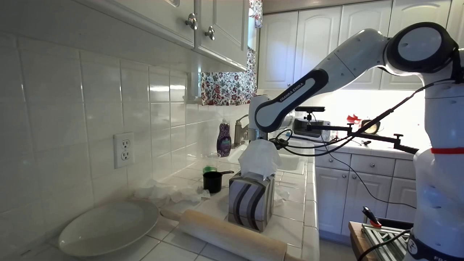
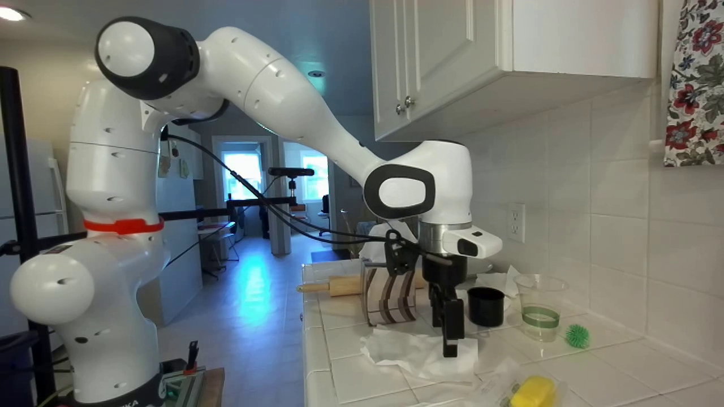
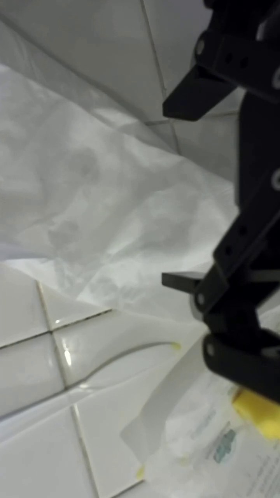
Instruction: Use the napkin to wipe the surface
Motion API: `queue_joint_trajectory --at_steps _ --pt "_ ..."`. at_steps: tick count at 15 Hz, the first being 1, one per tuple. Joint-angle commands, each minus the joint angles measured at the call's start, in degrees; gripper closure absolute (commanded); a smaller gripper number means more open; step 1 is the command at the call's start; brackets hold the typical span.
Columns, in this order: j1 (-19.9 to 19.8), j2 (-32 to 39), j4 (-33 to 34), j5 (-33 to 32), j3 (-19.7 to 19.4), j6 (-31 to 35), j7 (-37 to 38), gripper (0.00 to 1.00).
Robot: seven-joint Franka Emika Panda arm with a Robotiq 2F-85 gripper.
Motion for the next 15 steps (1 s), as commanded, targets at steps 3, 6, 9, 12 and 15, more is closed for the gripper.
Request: queue_joint_trajectory --at_steps 3,6,9,12,15 --pt "-0.23 4.04 3.81 -0.11 -0.29 -1.13 1.19 0.25" --pt "-0.29 4.99 4.58 -0.05 -0.29 -1.34 1.18 0.42" --pt "-0.3 5.39 4.8 -0.08 -0.28 -1.38 1.18 0.67" --pt "-0.35 5.54 5.2 -0.3 -0.44 -1.79 1.35 0.88" --pt "-0.59 4.97 5.07 0.21 -0.52 -1.77 1.28 1.0"
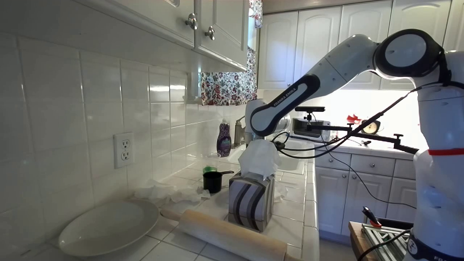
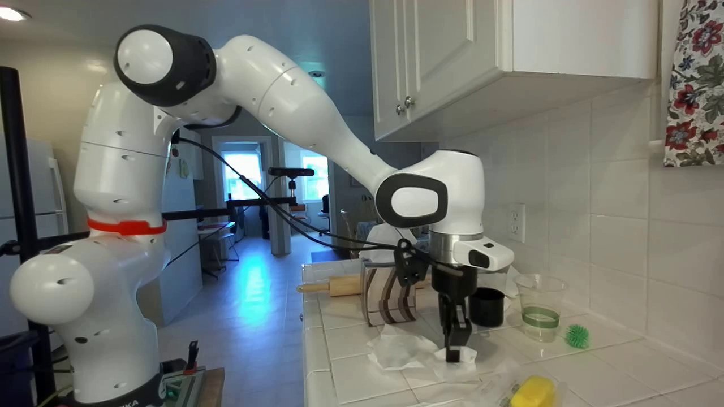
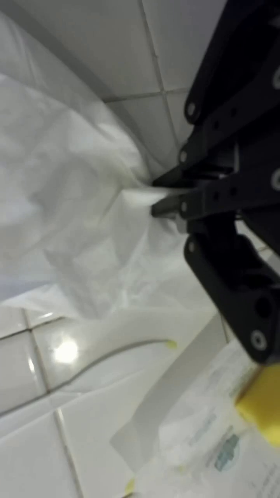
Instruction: Use the napkin to wipe the surface
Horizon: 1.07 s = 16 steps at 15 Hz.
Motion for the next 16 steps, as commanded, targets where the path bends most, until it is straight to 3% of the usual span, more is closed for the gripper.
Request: queue_joint_trajectory --at_steps 1,7,16 --pt "-0.71 0.3 1.55 0.74 -0.2 -0.87 0.52 1.0" --pt "-0.82 -2.8 0.64 -0.24 -1.05 1.11 2.07 1.0" --pt "-0.34 3.07 5.09 0.1 -0.35 0.82 3.36 1.0"
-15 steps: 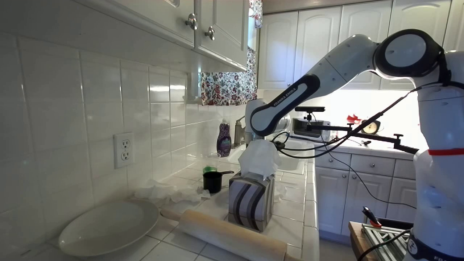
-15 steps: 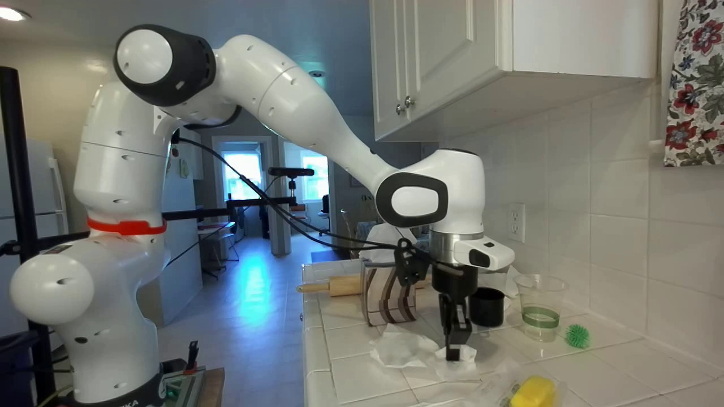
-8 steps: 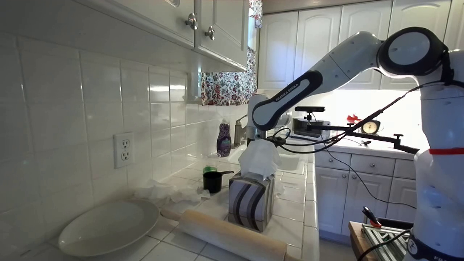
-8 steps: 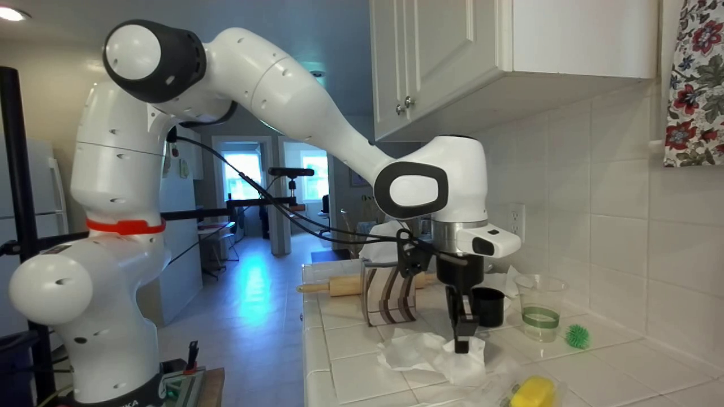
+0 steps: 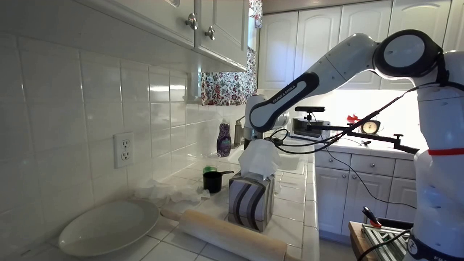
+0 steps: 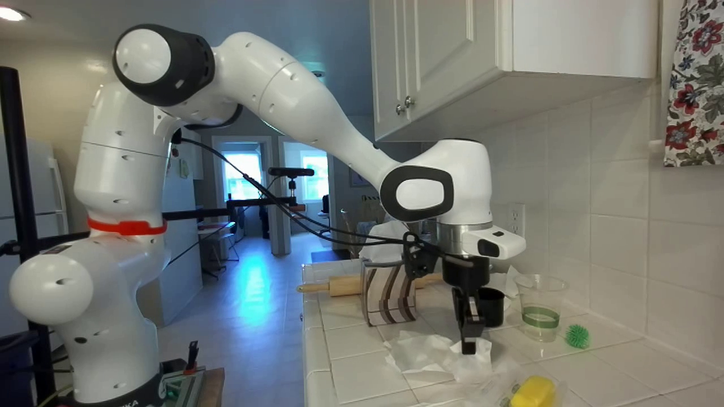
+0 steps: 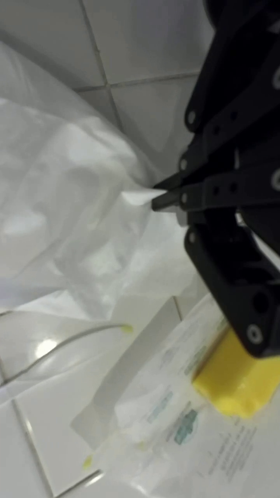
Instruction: Use the napkin to wipe the surface
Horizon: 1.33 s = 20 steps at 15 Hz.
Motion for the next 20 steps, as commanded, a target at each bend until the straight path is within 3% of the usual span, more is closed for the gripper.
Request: queue_joint_trajectory --at_steps 1,16,20 --pt "0.09 3.22 3.38 -0.01 0.31 -1.4 1.18 1.0" --pt "3.82 9.02 11.96 -7.09 1.54 -10.55 2.15 1.0" --pt "3.66 9.36 12.22 -6.04 2.44 -8.3 0.21 1.0"
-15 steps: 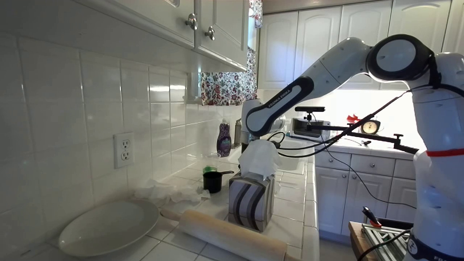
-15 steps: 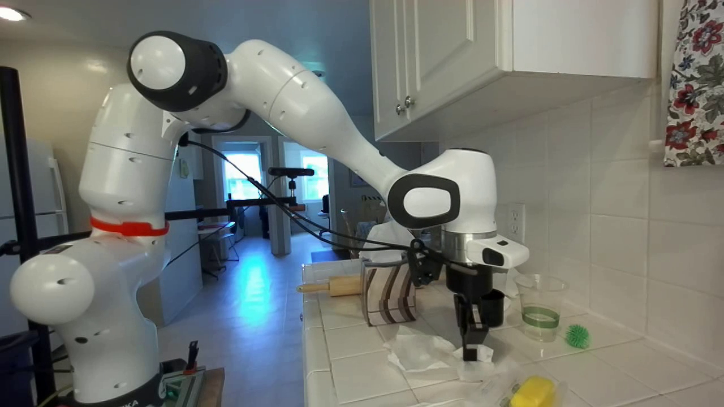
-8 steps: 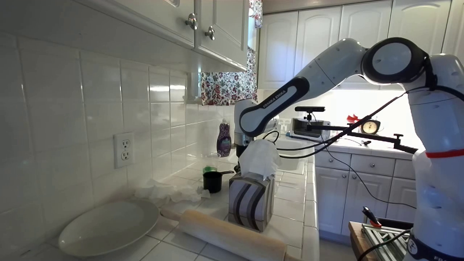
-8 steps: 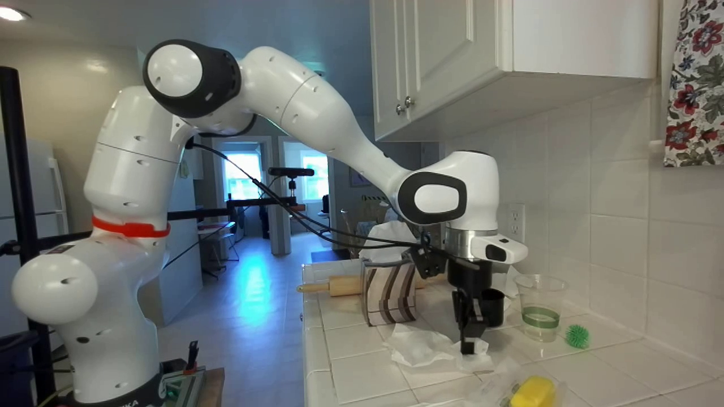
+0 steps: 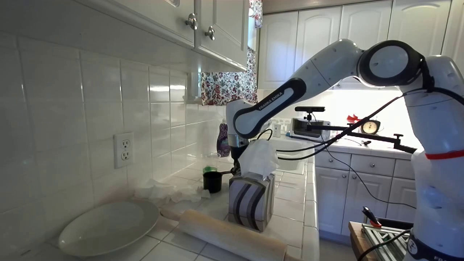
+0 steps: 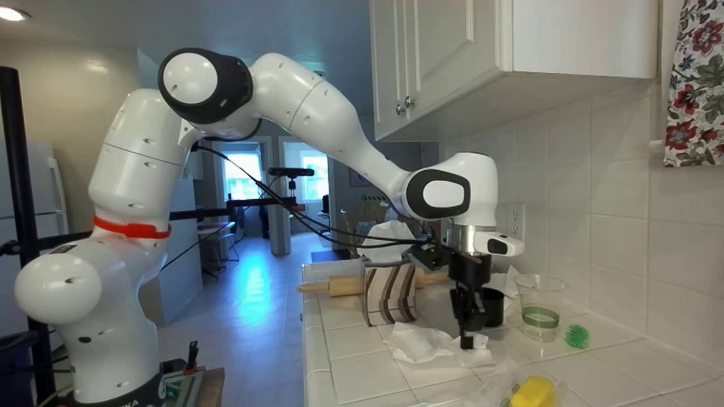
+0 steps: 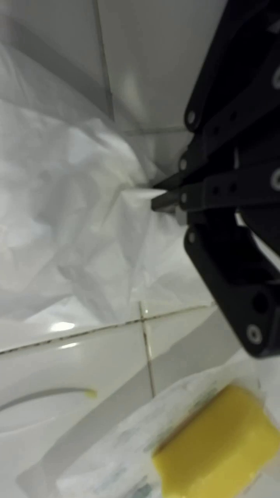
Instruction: Use the napkin to wipe the surface
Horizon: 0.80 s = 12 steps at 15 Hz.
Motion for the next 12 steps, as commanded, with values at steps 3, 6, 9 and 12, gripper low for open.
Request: queue_joint_trajectory --at_steps 3,6,9,12 --pt "-0.5 1.88 1.88 0.77 1.59 2.24 -1.52 1.0" --pt "-0.78 2.18 1.94 1.66 2.3 3.19 -2.37 1.0" --pt "-0.74 2.35 2.14 0.88 2.65 0.59 -4.79 1.0" --pt "-0.33 1.35 1.24 -0.96 2.22 -0.37 -5.56 1.0"
